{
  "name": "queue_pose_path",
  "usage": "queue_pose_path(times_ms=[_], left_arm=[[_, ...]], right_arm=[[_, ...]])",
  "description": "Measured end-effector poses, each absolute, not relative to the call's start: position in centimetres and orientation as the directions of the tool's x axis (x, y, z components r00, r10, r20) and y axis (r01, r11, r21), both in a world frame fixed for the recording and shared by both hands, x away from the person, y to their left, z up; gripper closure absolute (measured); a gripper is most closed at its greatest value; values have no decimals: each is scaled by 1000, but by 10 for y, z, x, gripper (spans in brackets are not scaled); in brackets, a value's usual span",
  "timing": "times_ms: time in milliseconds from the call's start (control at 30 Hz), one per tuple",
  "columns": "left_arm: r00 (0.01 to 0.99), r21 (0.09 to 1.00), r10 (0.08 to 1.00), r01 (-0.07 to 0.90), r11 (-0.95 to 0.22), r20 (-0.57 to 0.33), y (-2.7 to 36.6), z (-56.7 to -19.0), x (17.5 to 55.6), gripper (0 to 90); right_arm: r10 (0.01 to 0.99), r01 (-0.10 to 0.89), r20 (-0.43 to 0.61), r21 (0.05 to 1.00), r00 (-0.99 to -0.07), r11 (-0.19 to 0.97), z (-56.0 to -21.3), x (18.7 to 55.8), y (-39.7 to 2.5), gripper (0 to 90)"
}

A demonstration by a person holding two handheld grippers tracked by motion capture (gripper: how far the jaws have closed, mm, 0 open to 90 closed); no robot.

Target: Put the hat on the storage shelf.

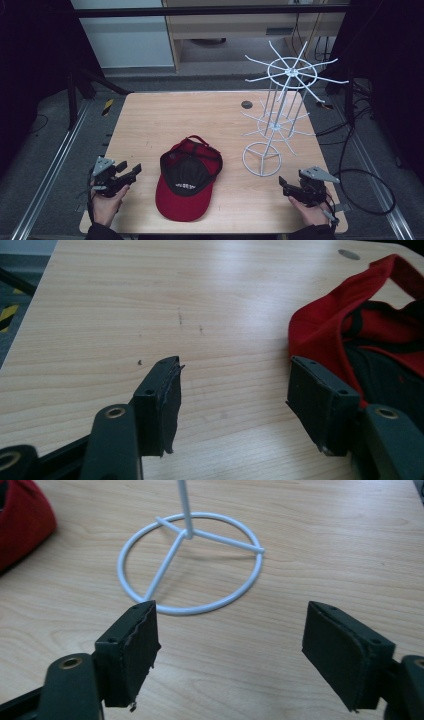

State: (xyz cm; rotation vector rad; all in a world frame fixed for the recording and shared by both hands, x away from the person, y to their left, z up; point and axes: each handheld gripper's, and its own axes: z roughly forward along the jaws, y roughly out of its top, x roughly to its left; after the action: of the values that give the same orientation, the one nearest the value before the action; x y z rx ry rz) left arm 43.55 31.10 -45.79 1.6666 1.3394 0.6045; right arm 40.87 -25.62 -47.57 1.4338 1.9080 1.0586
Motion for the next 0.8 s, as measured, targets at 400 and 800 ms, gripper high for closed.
queue_pose_path(times_ms=[400, 800], left_arm=[[383, 867, 914, 493, -81, -133, 287, -448, 422, 465], [435, 852, 894, 505, -139, -112, 264, -447, 418, 472]], right_arm=[[912, 507, 73, 848, -403, 156, -467, 398, -226, 349], [855, 481, 95, 855, -510, 192, -459, 398, -181, 368]])
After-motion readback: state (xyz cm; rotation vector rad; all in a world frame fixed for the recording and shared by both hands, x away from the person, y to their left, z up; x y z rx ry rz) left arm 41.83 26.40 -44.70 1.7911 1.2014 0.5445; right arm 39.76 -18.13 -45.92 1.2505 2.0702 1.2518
